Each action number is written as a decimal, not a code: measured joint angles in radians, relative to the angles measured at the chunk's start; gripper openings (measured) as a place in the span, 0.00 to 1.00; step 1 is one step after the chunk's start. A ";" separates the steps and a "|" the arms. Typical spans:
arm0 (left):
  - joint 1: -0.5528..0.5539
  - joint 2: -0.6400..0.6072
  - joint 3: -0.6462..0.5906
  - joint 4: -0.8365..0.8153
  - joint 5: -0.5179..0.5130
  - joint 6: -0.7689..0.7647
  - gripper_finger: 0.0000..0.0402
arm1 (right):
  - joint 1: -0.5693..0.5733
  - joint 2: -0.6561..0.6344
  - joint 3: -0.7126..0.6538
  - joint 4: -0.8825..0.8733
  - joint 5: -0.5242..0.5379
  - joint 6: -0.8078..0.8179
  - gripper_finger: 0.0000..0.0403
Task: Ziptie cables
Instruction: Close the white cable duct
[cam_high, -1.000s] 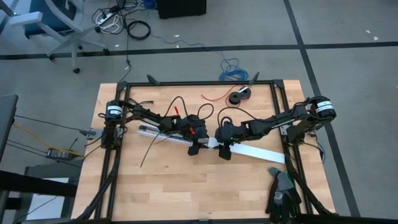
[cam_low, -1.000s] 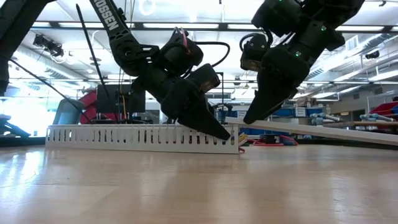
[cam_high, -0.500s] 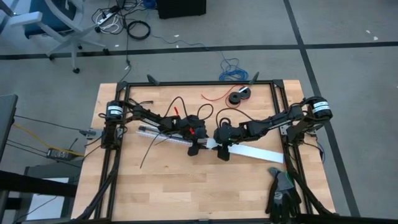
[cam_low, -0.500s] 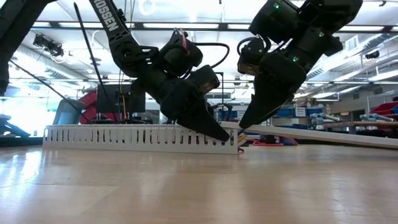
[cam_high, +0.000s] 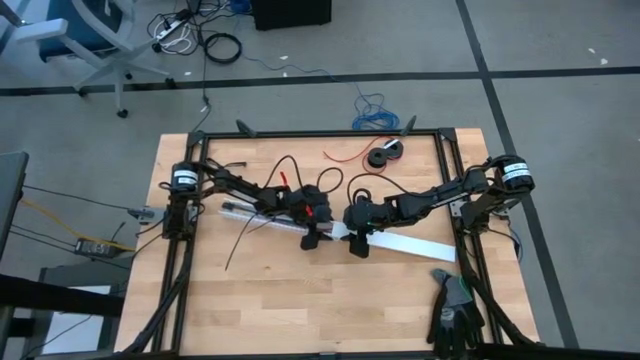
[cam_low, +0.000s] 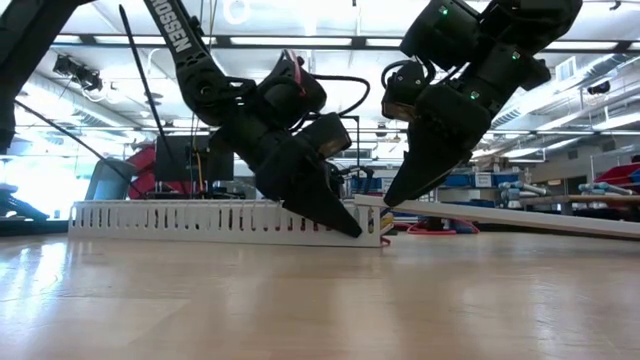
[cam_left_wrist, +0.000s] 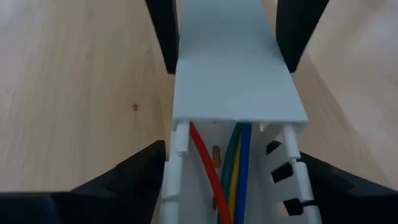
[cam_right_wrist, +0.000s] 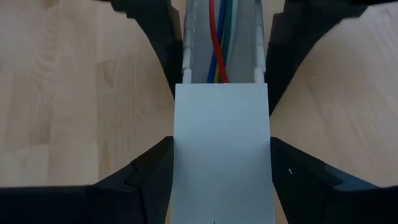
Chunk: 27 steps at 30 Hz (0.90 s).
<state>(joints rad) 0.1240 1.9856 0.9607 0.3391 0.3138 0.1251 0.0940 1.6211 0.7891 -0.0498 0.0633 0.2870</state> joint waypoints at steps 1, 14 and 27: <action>0.002 -0.005 -0.001 -0.012 0.000 0.000 0.72 | 0.000 0.000 0.000 -0.001 0.001 0.000 0.57; 0.008 -0.063 -0.002 -0.104 -0.002 0.051 0.72 | 0.000 0.000 -0.001 -0.003 0.000 0.031 0.57; 0.014 -0.064 0.001 -0.116 0.002 0.055 0.72 | 0.000 0.000 -0.001 -0.003 -0.003 0.032 0.57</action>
<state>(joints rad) 0.1375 1.9213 0.9619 0.2228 0.3161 0.1804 0.0940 1.6211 0.7879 -0.0528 0.0601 0.3191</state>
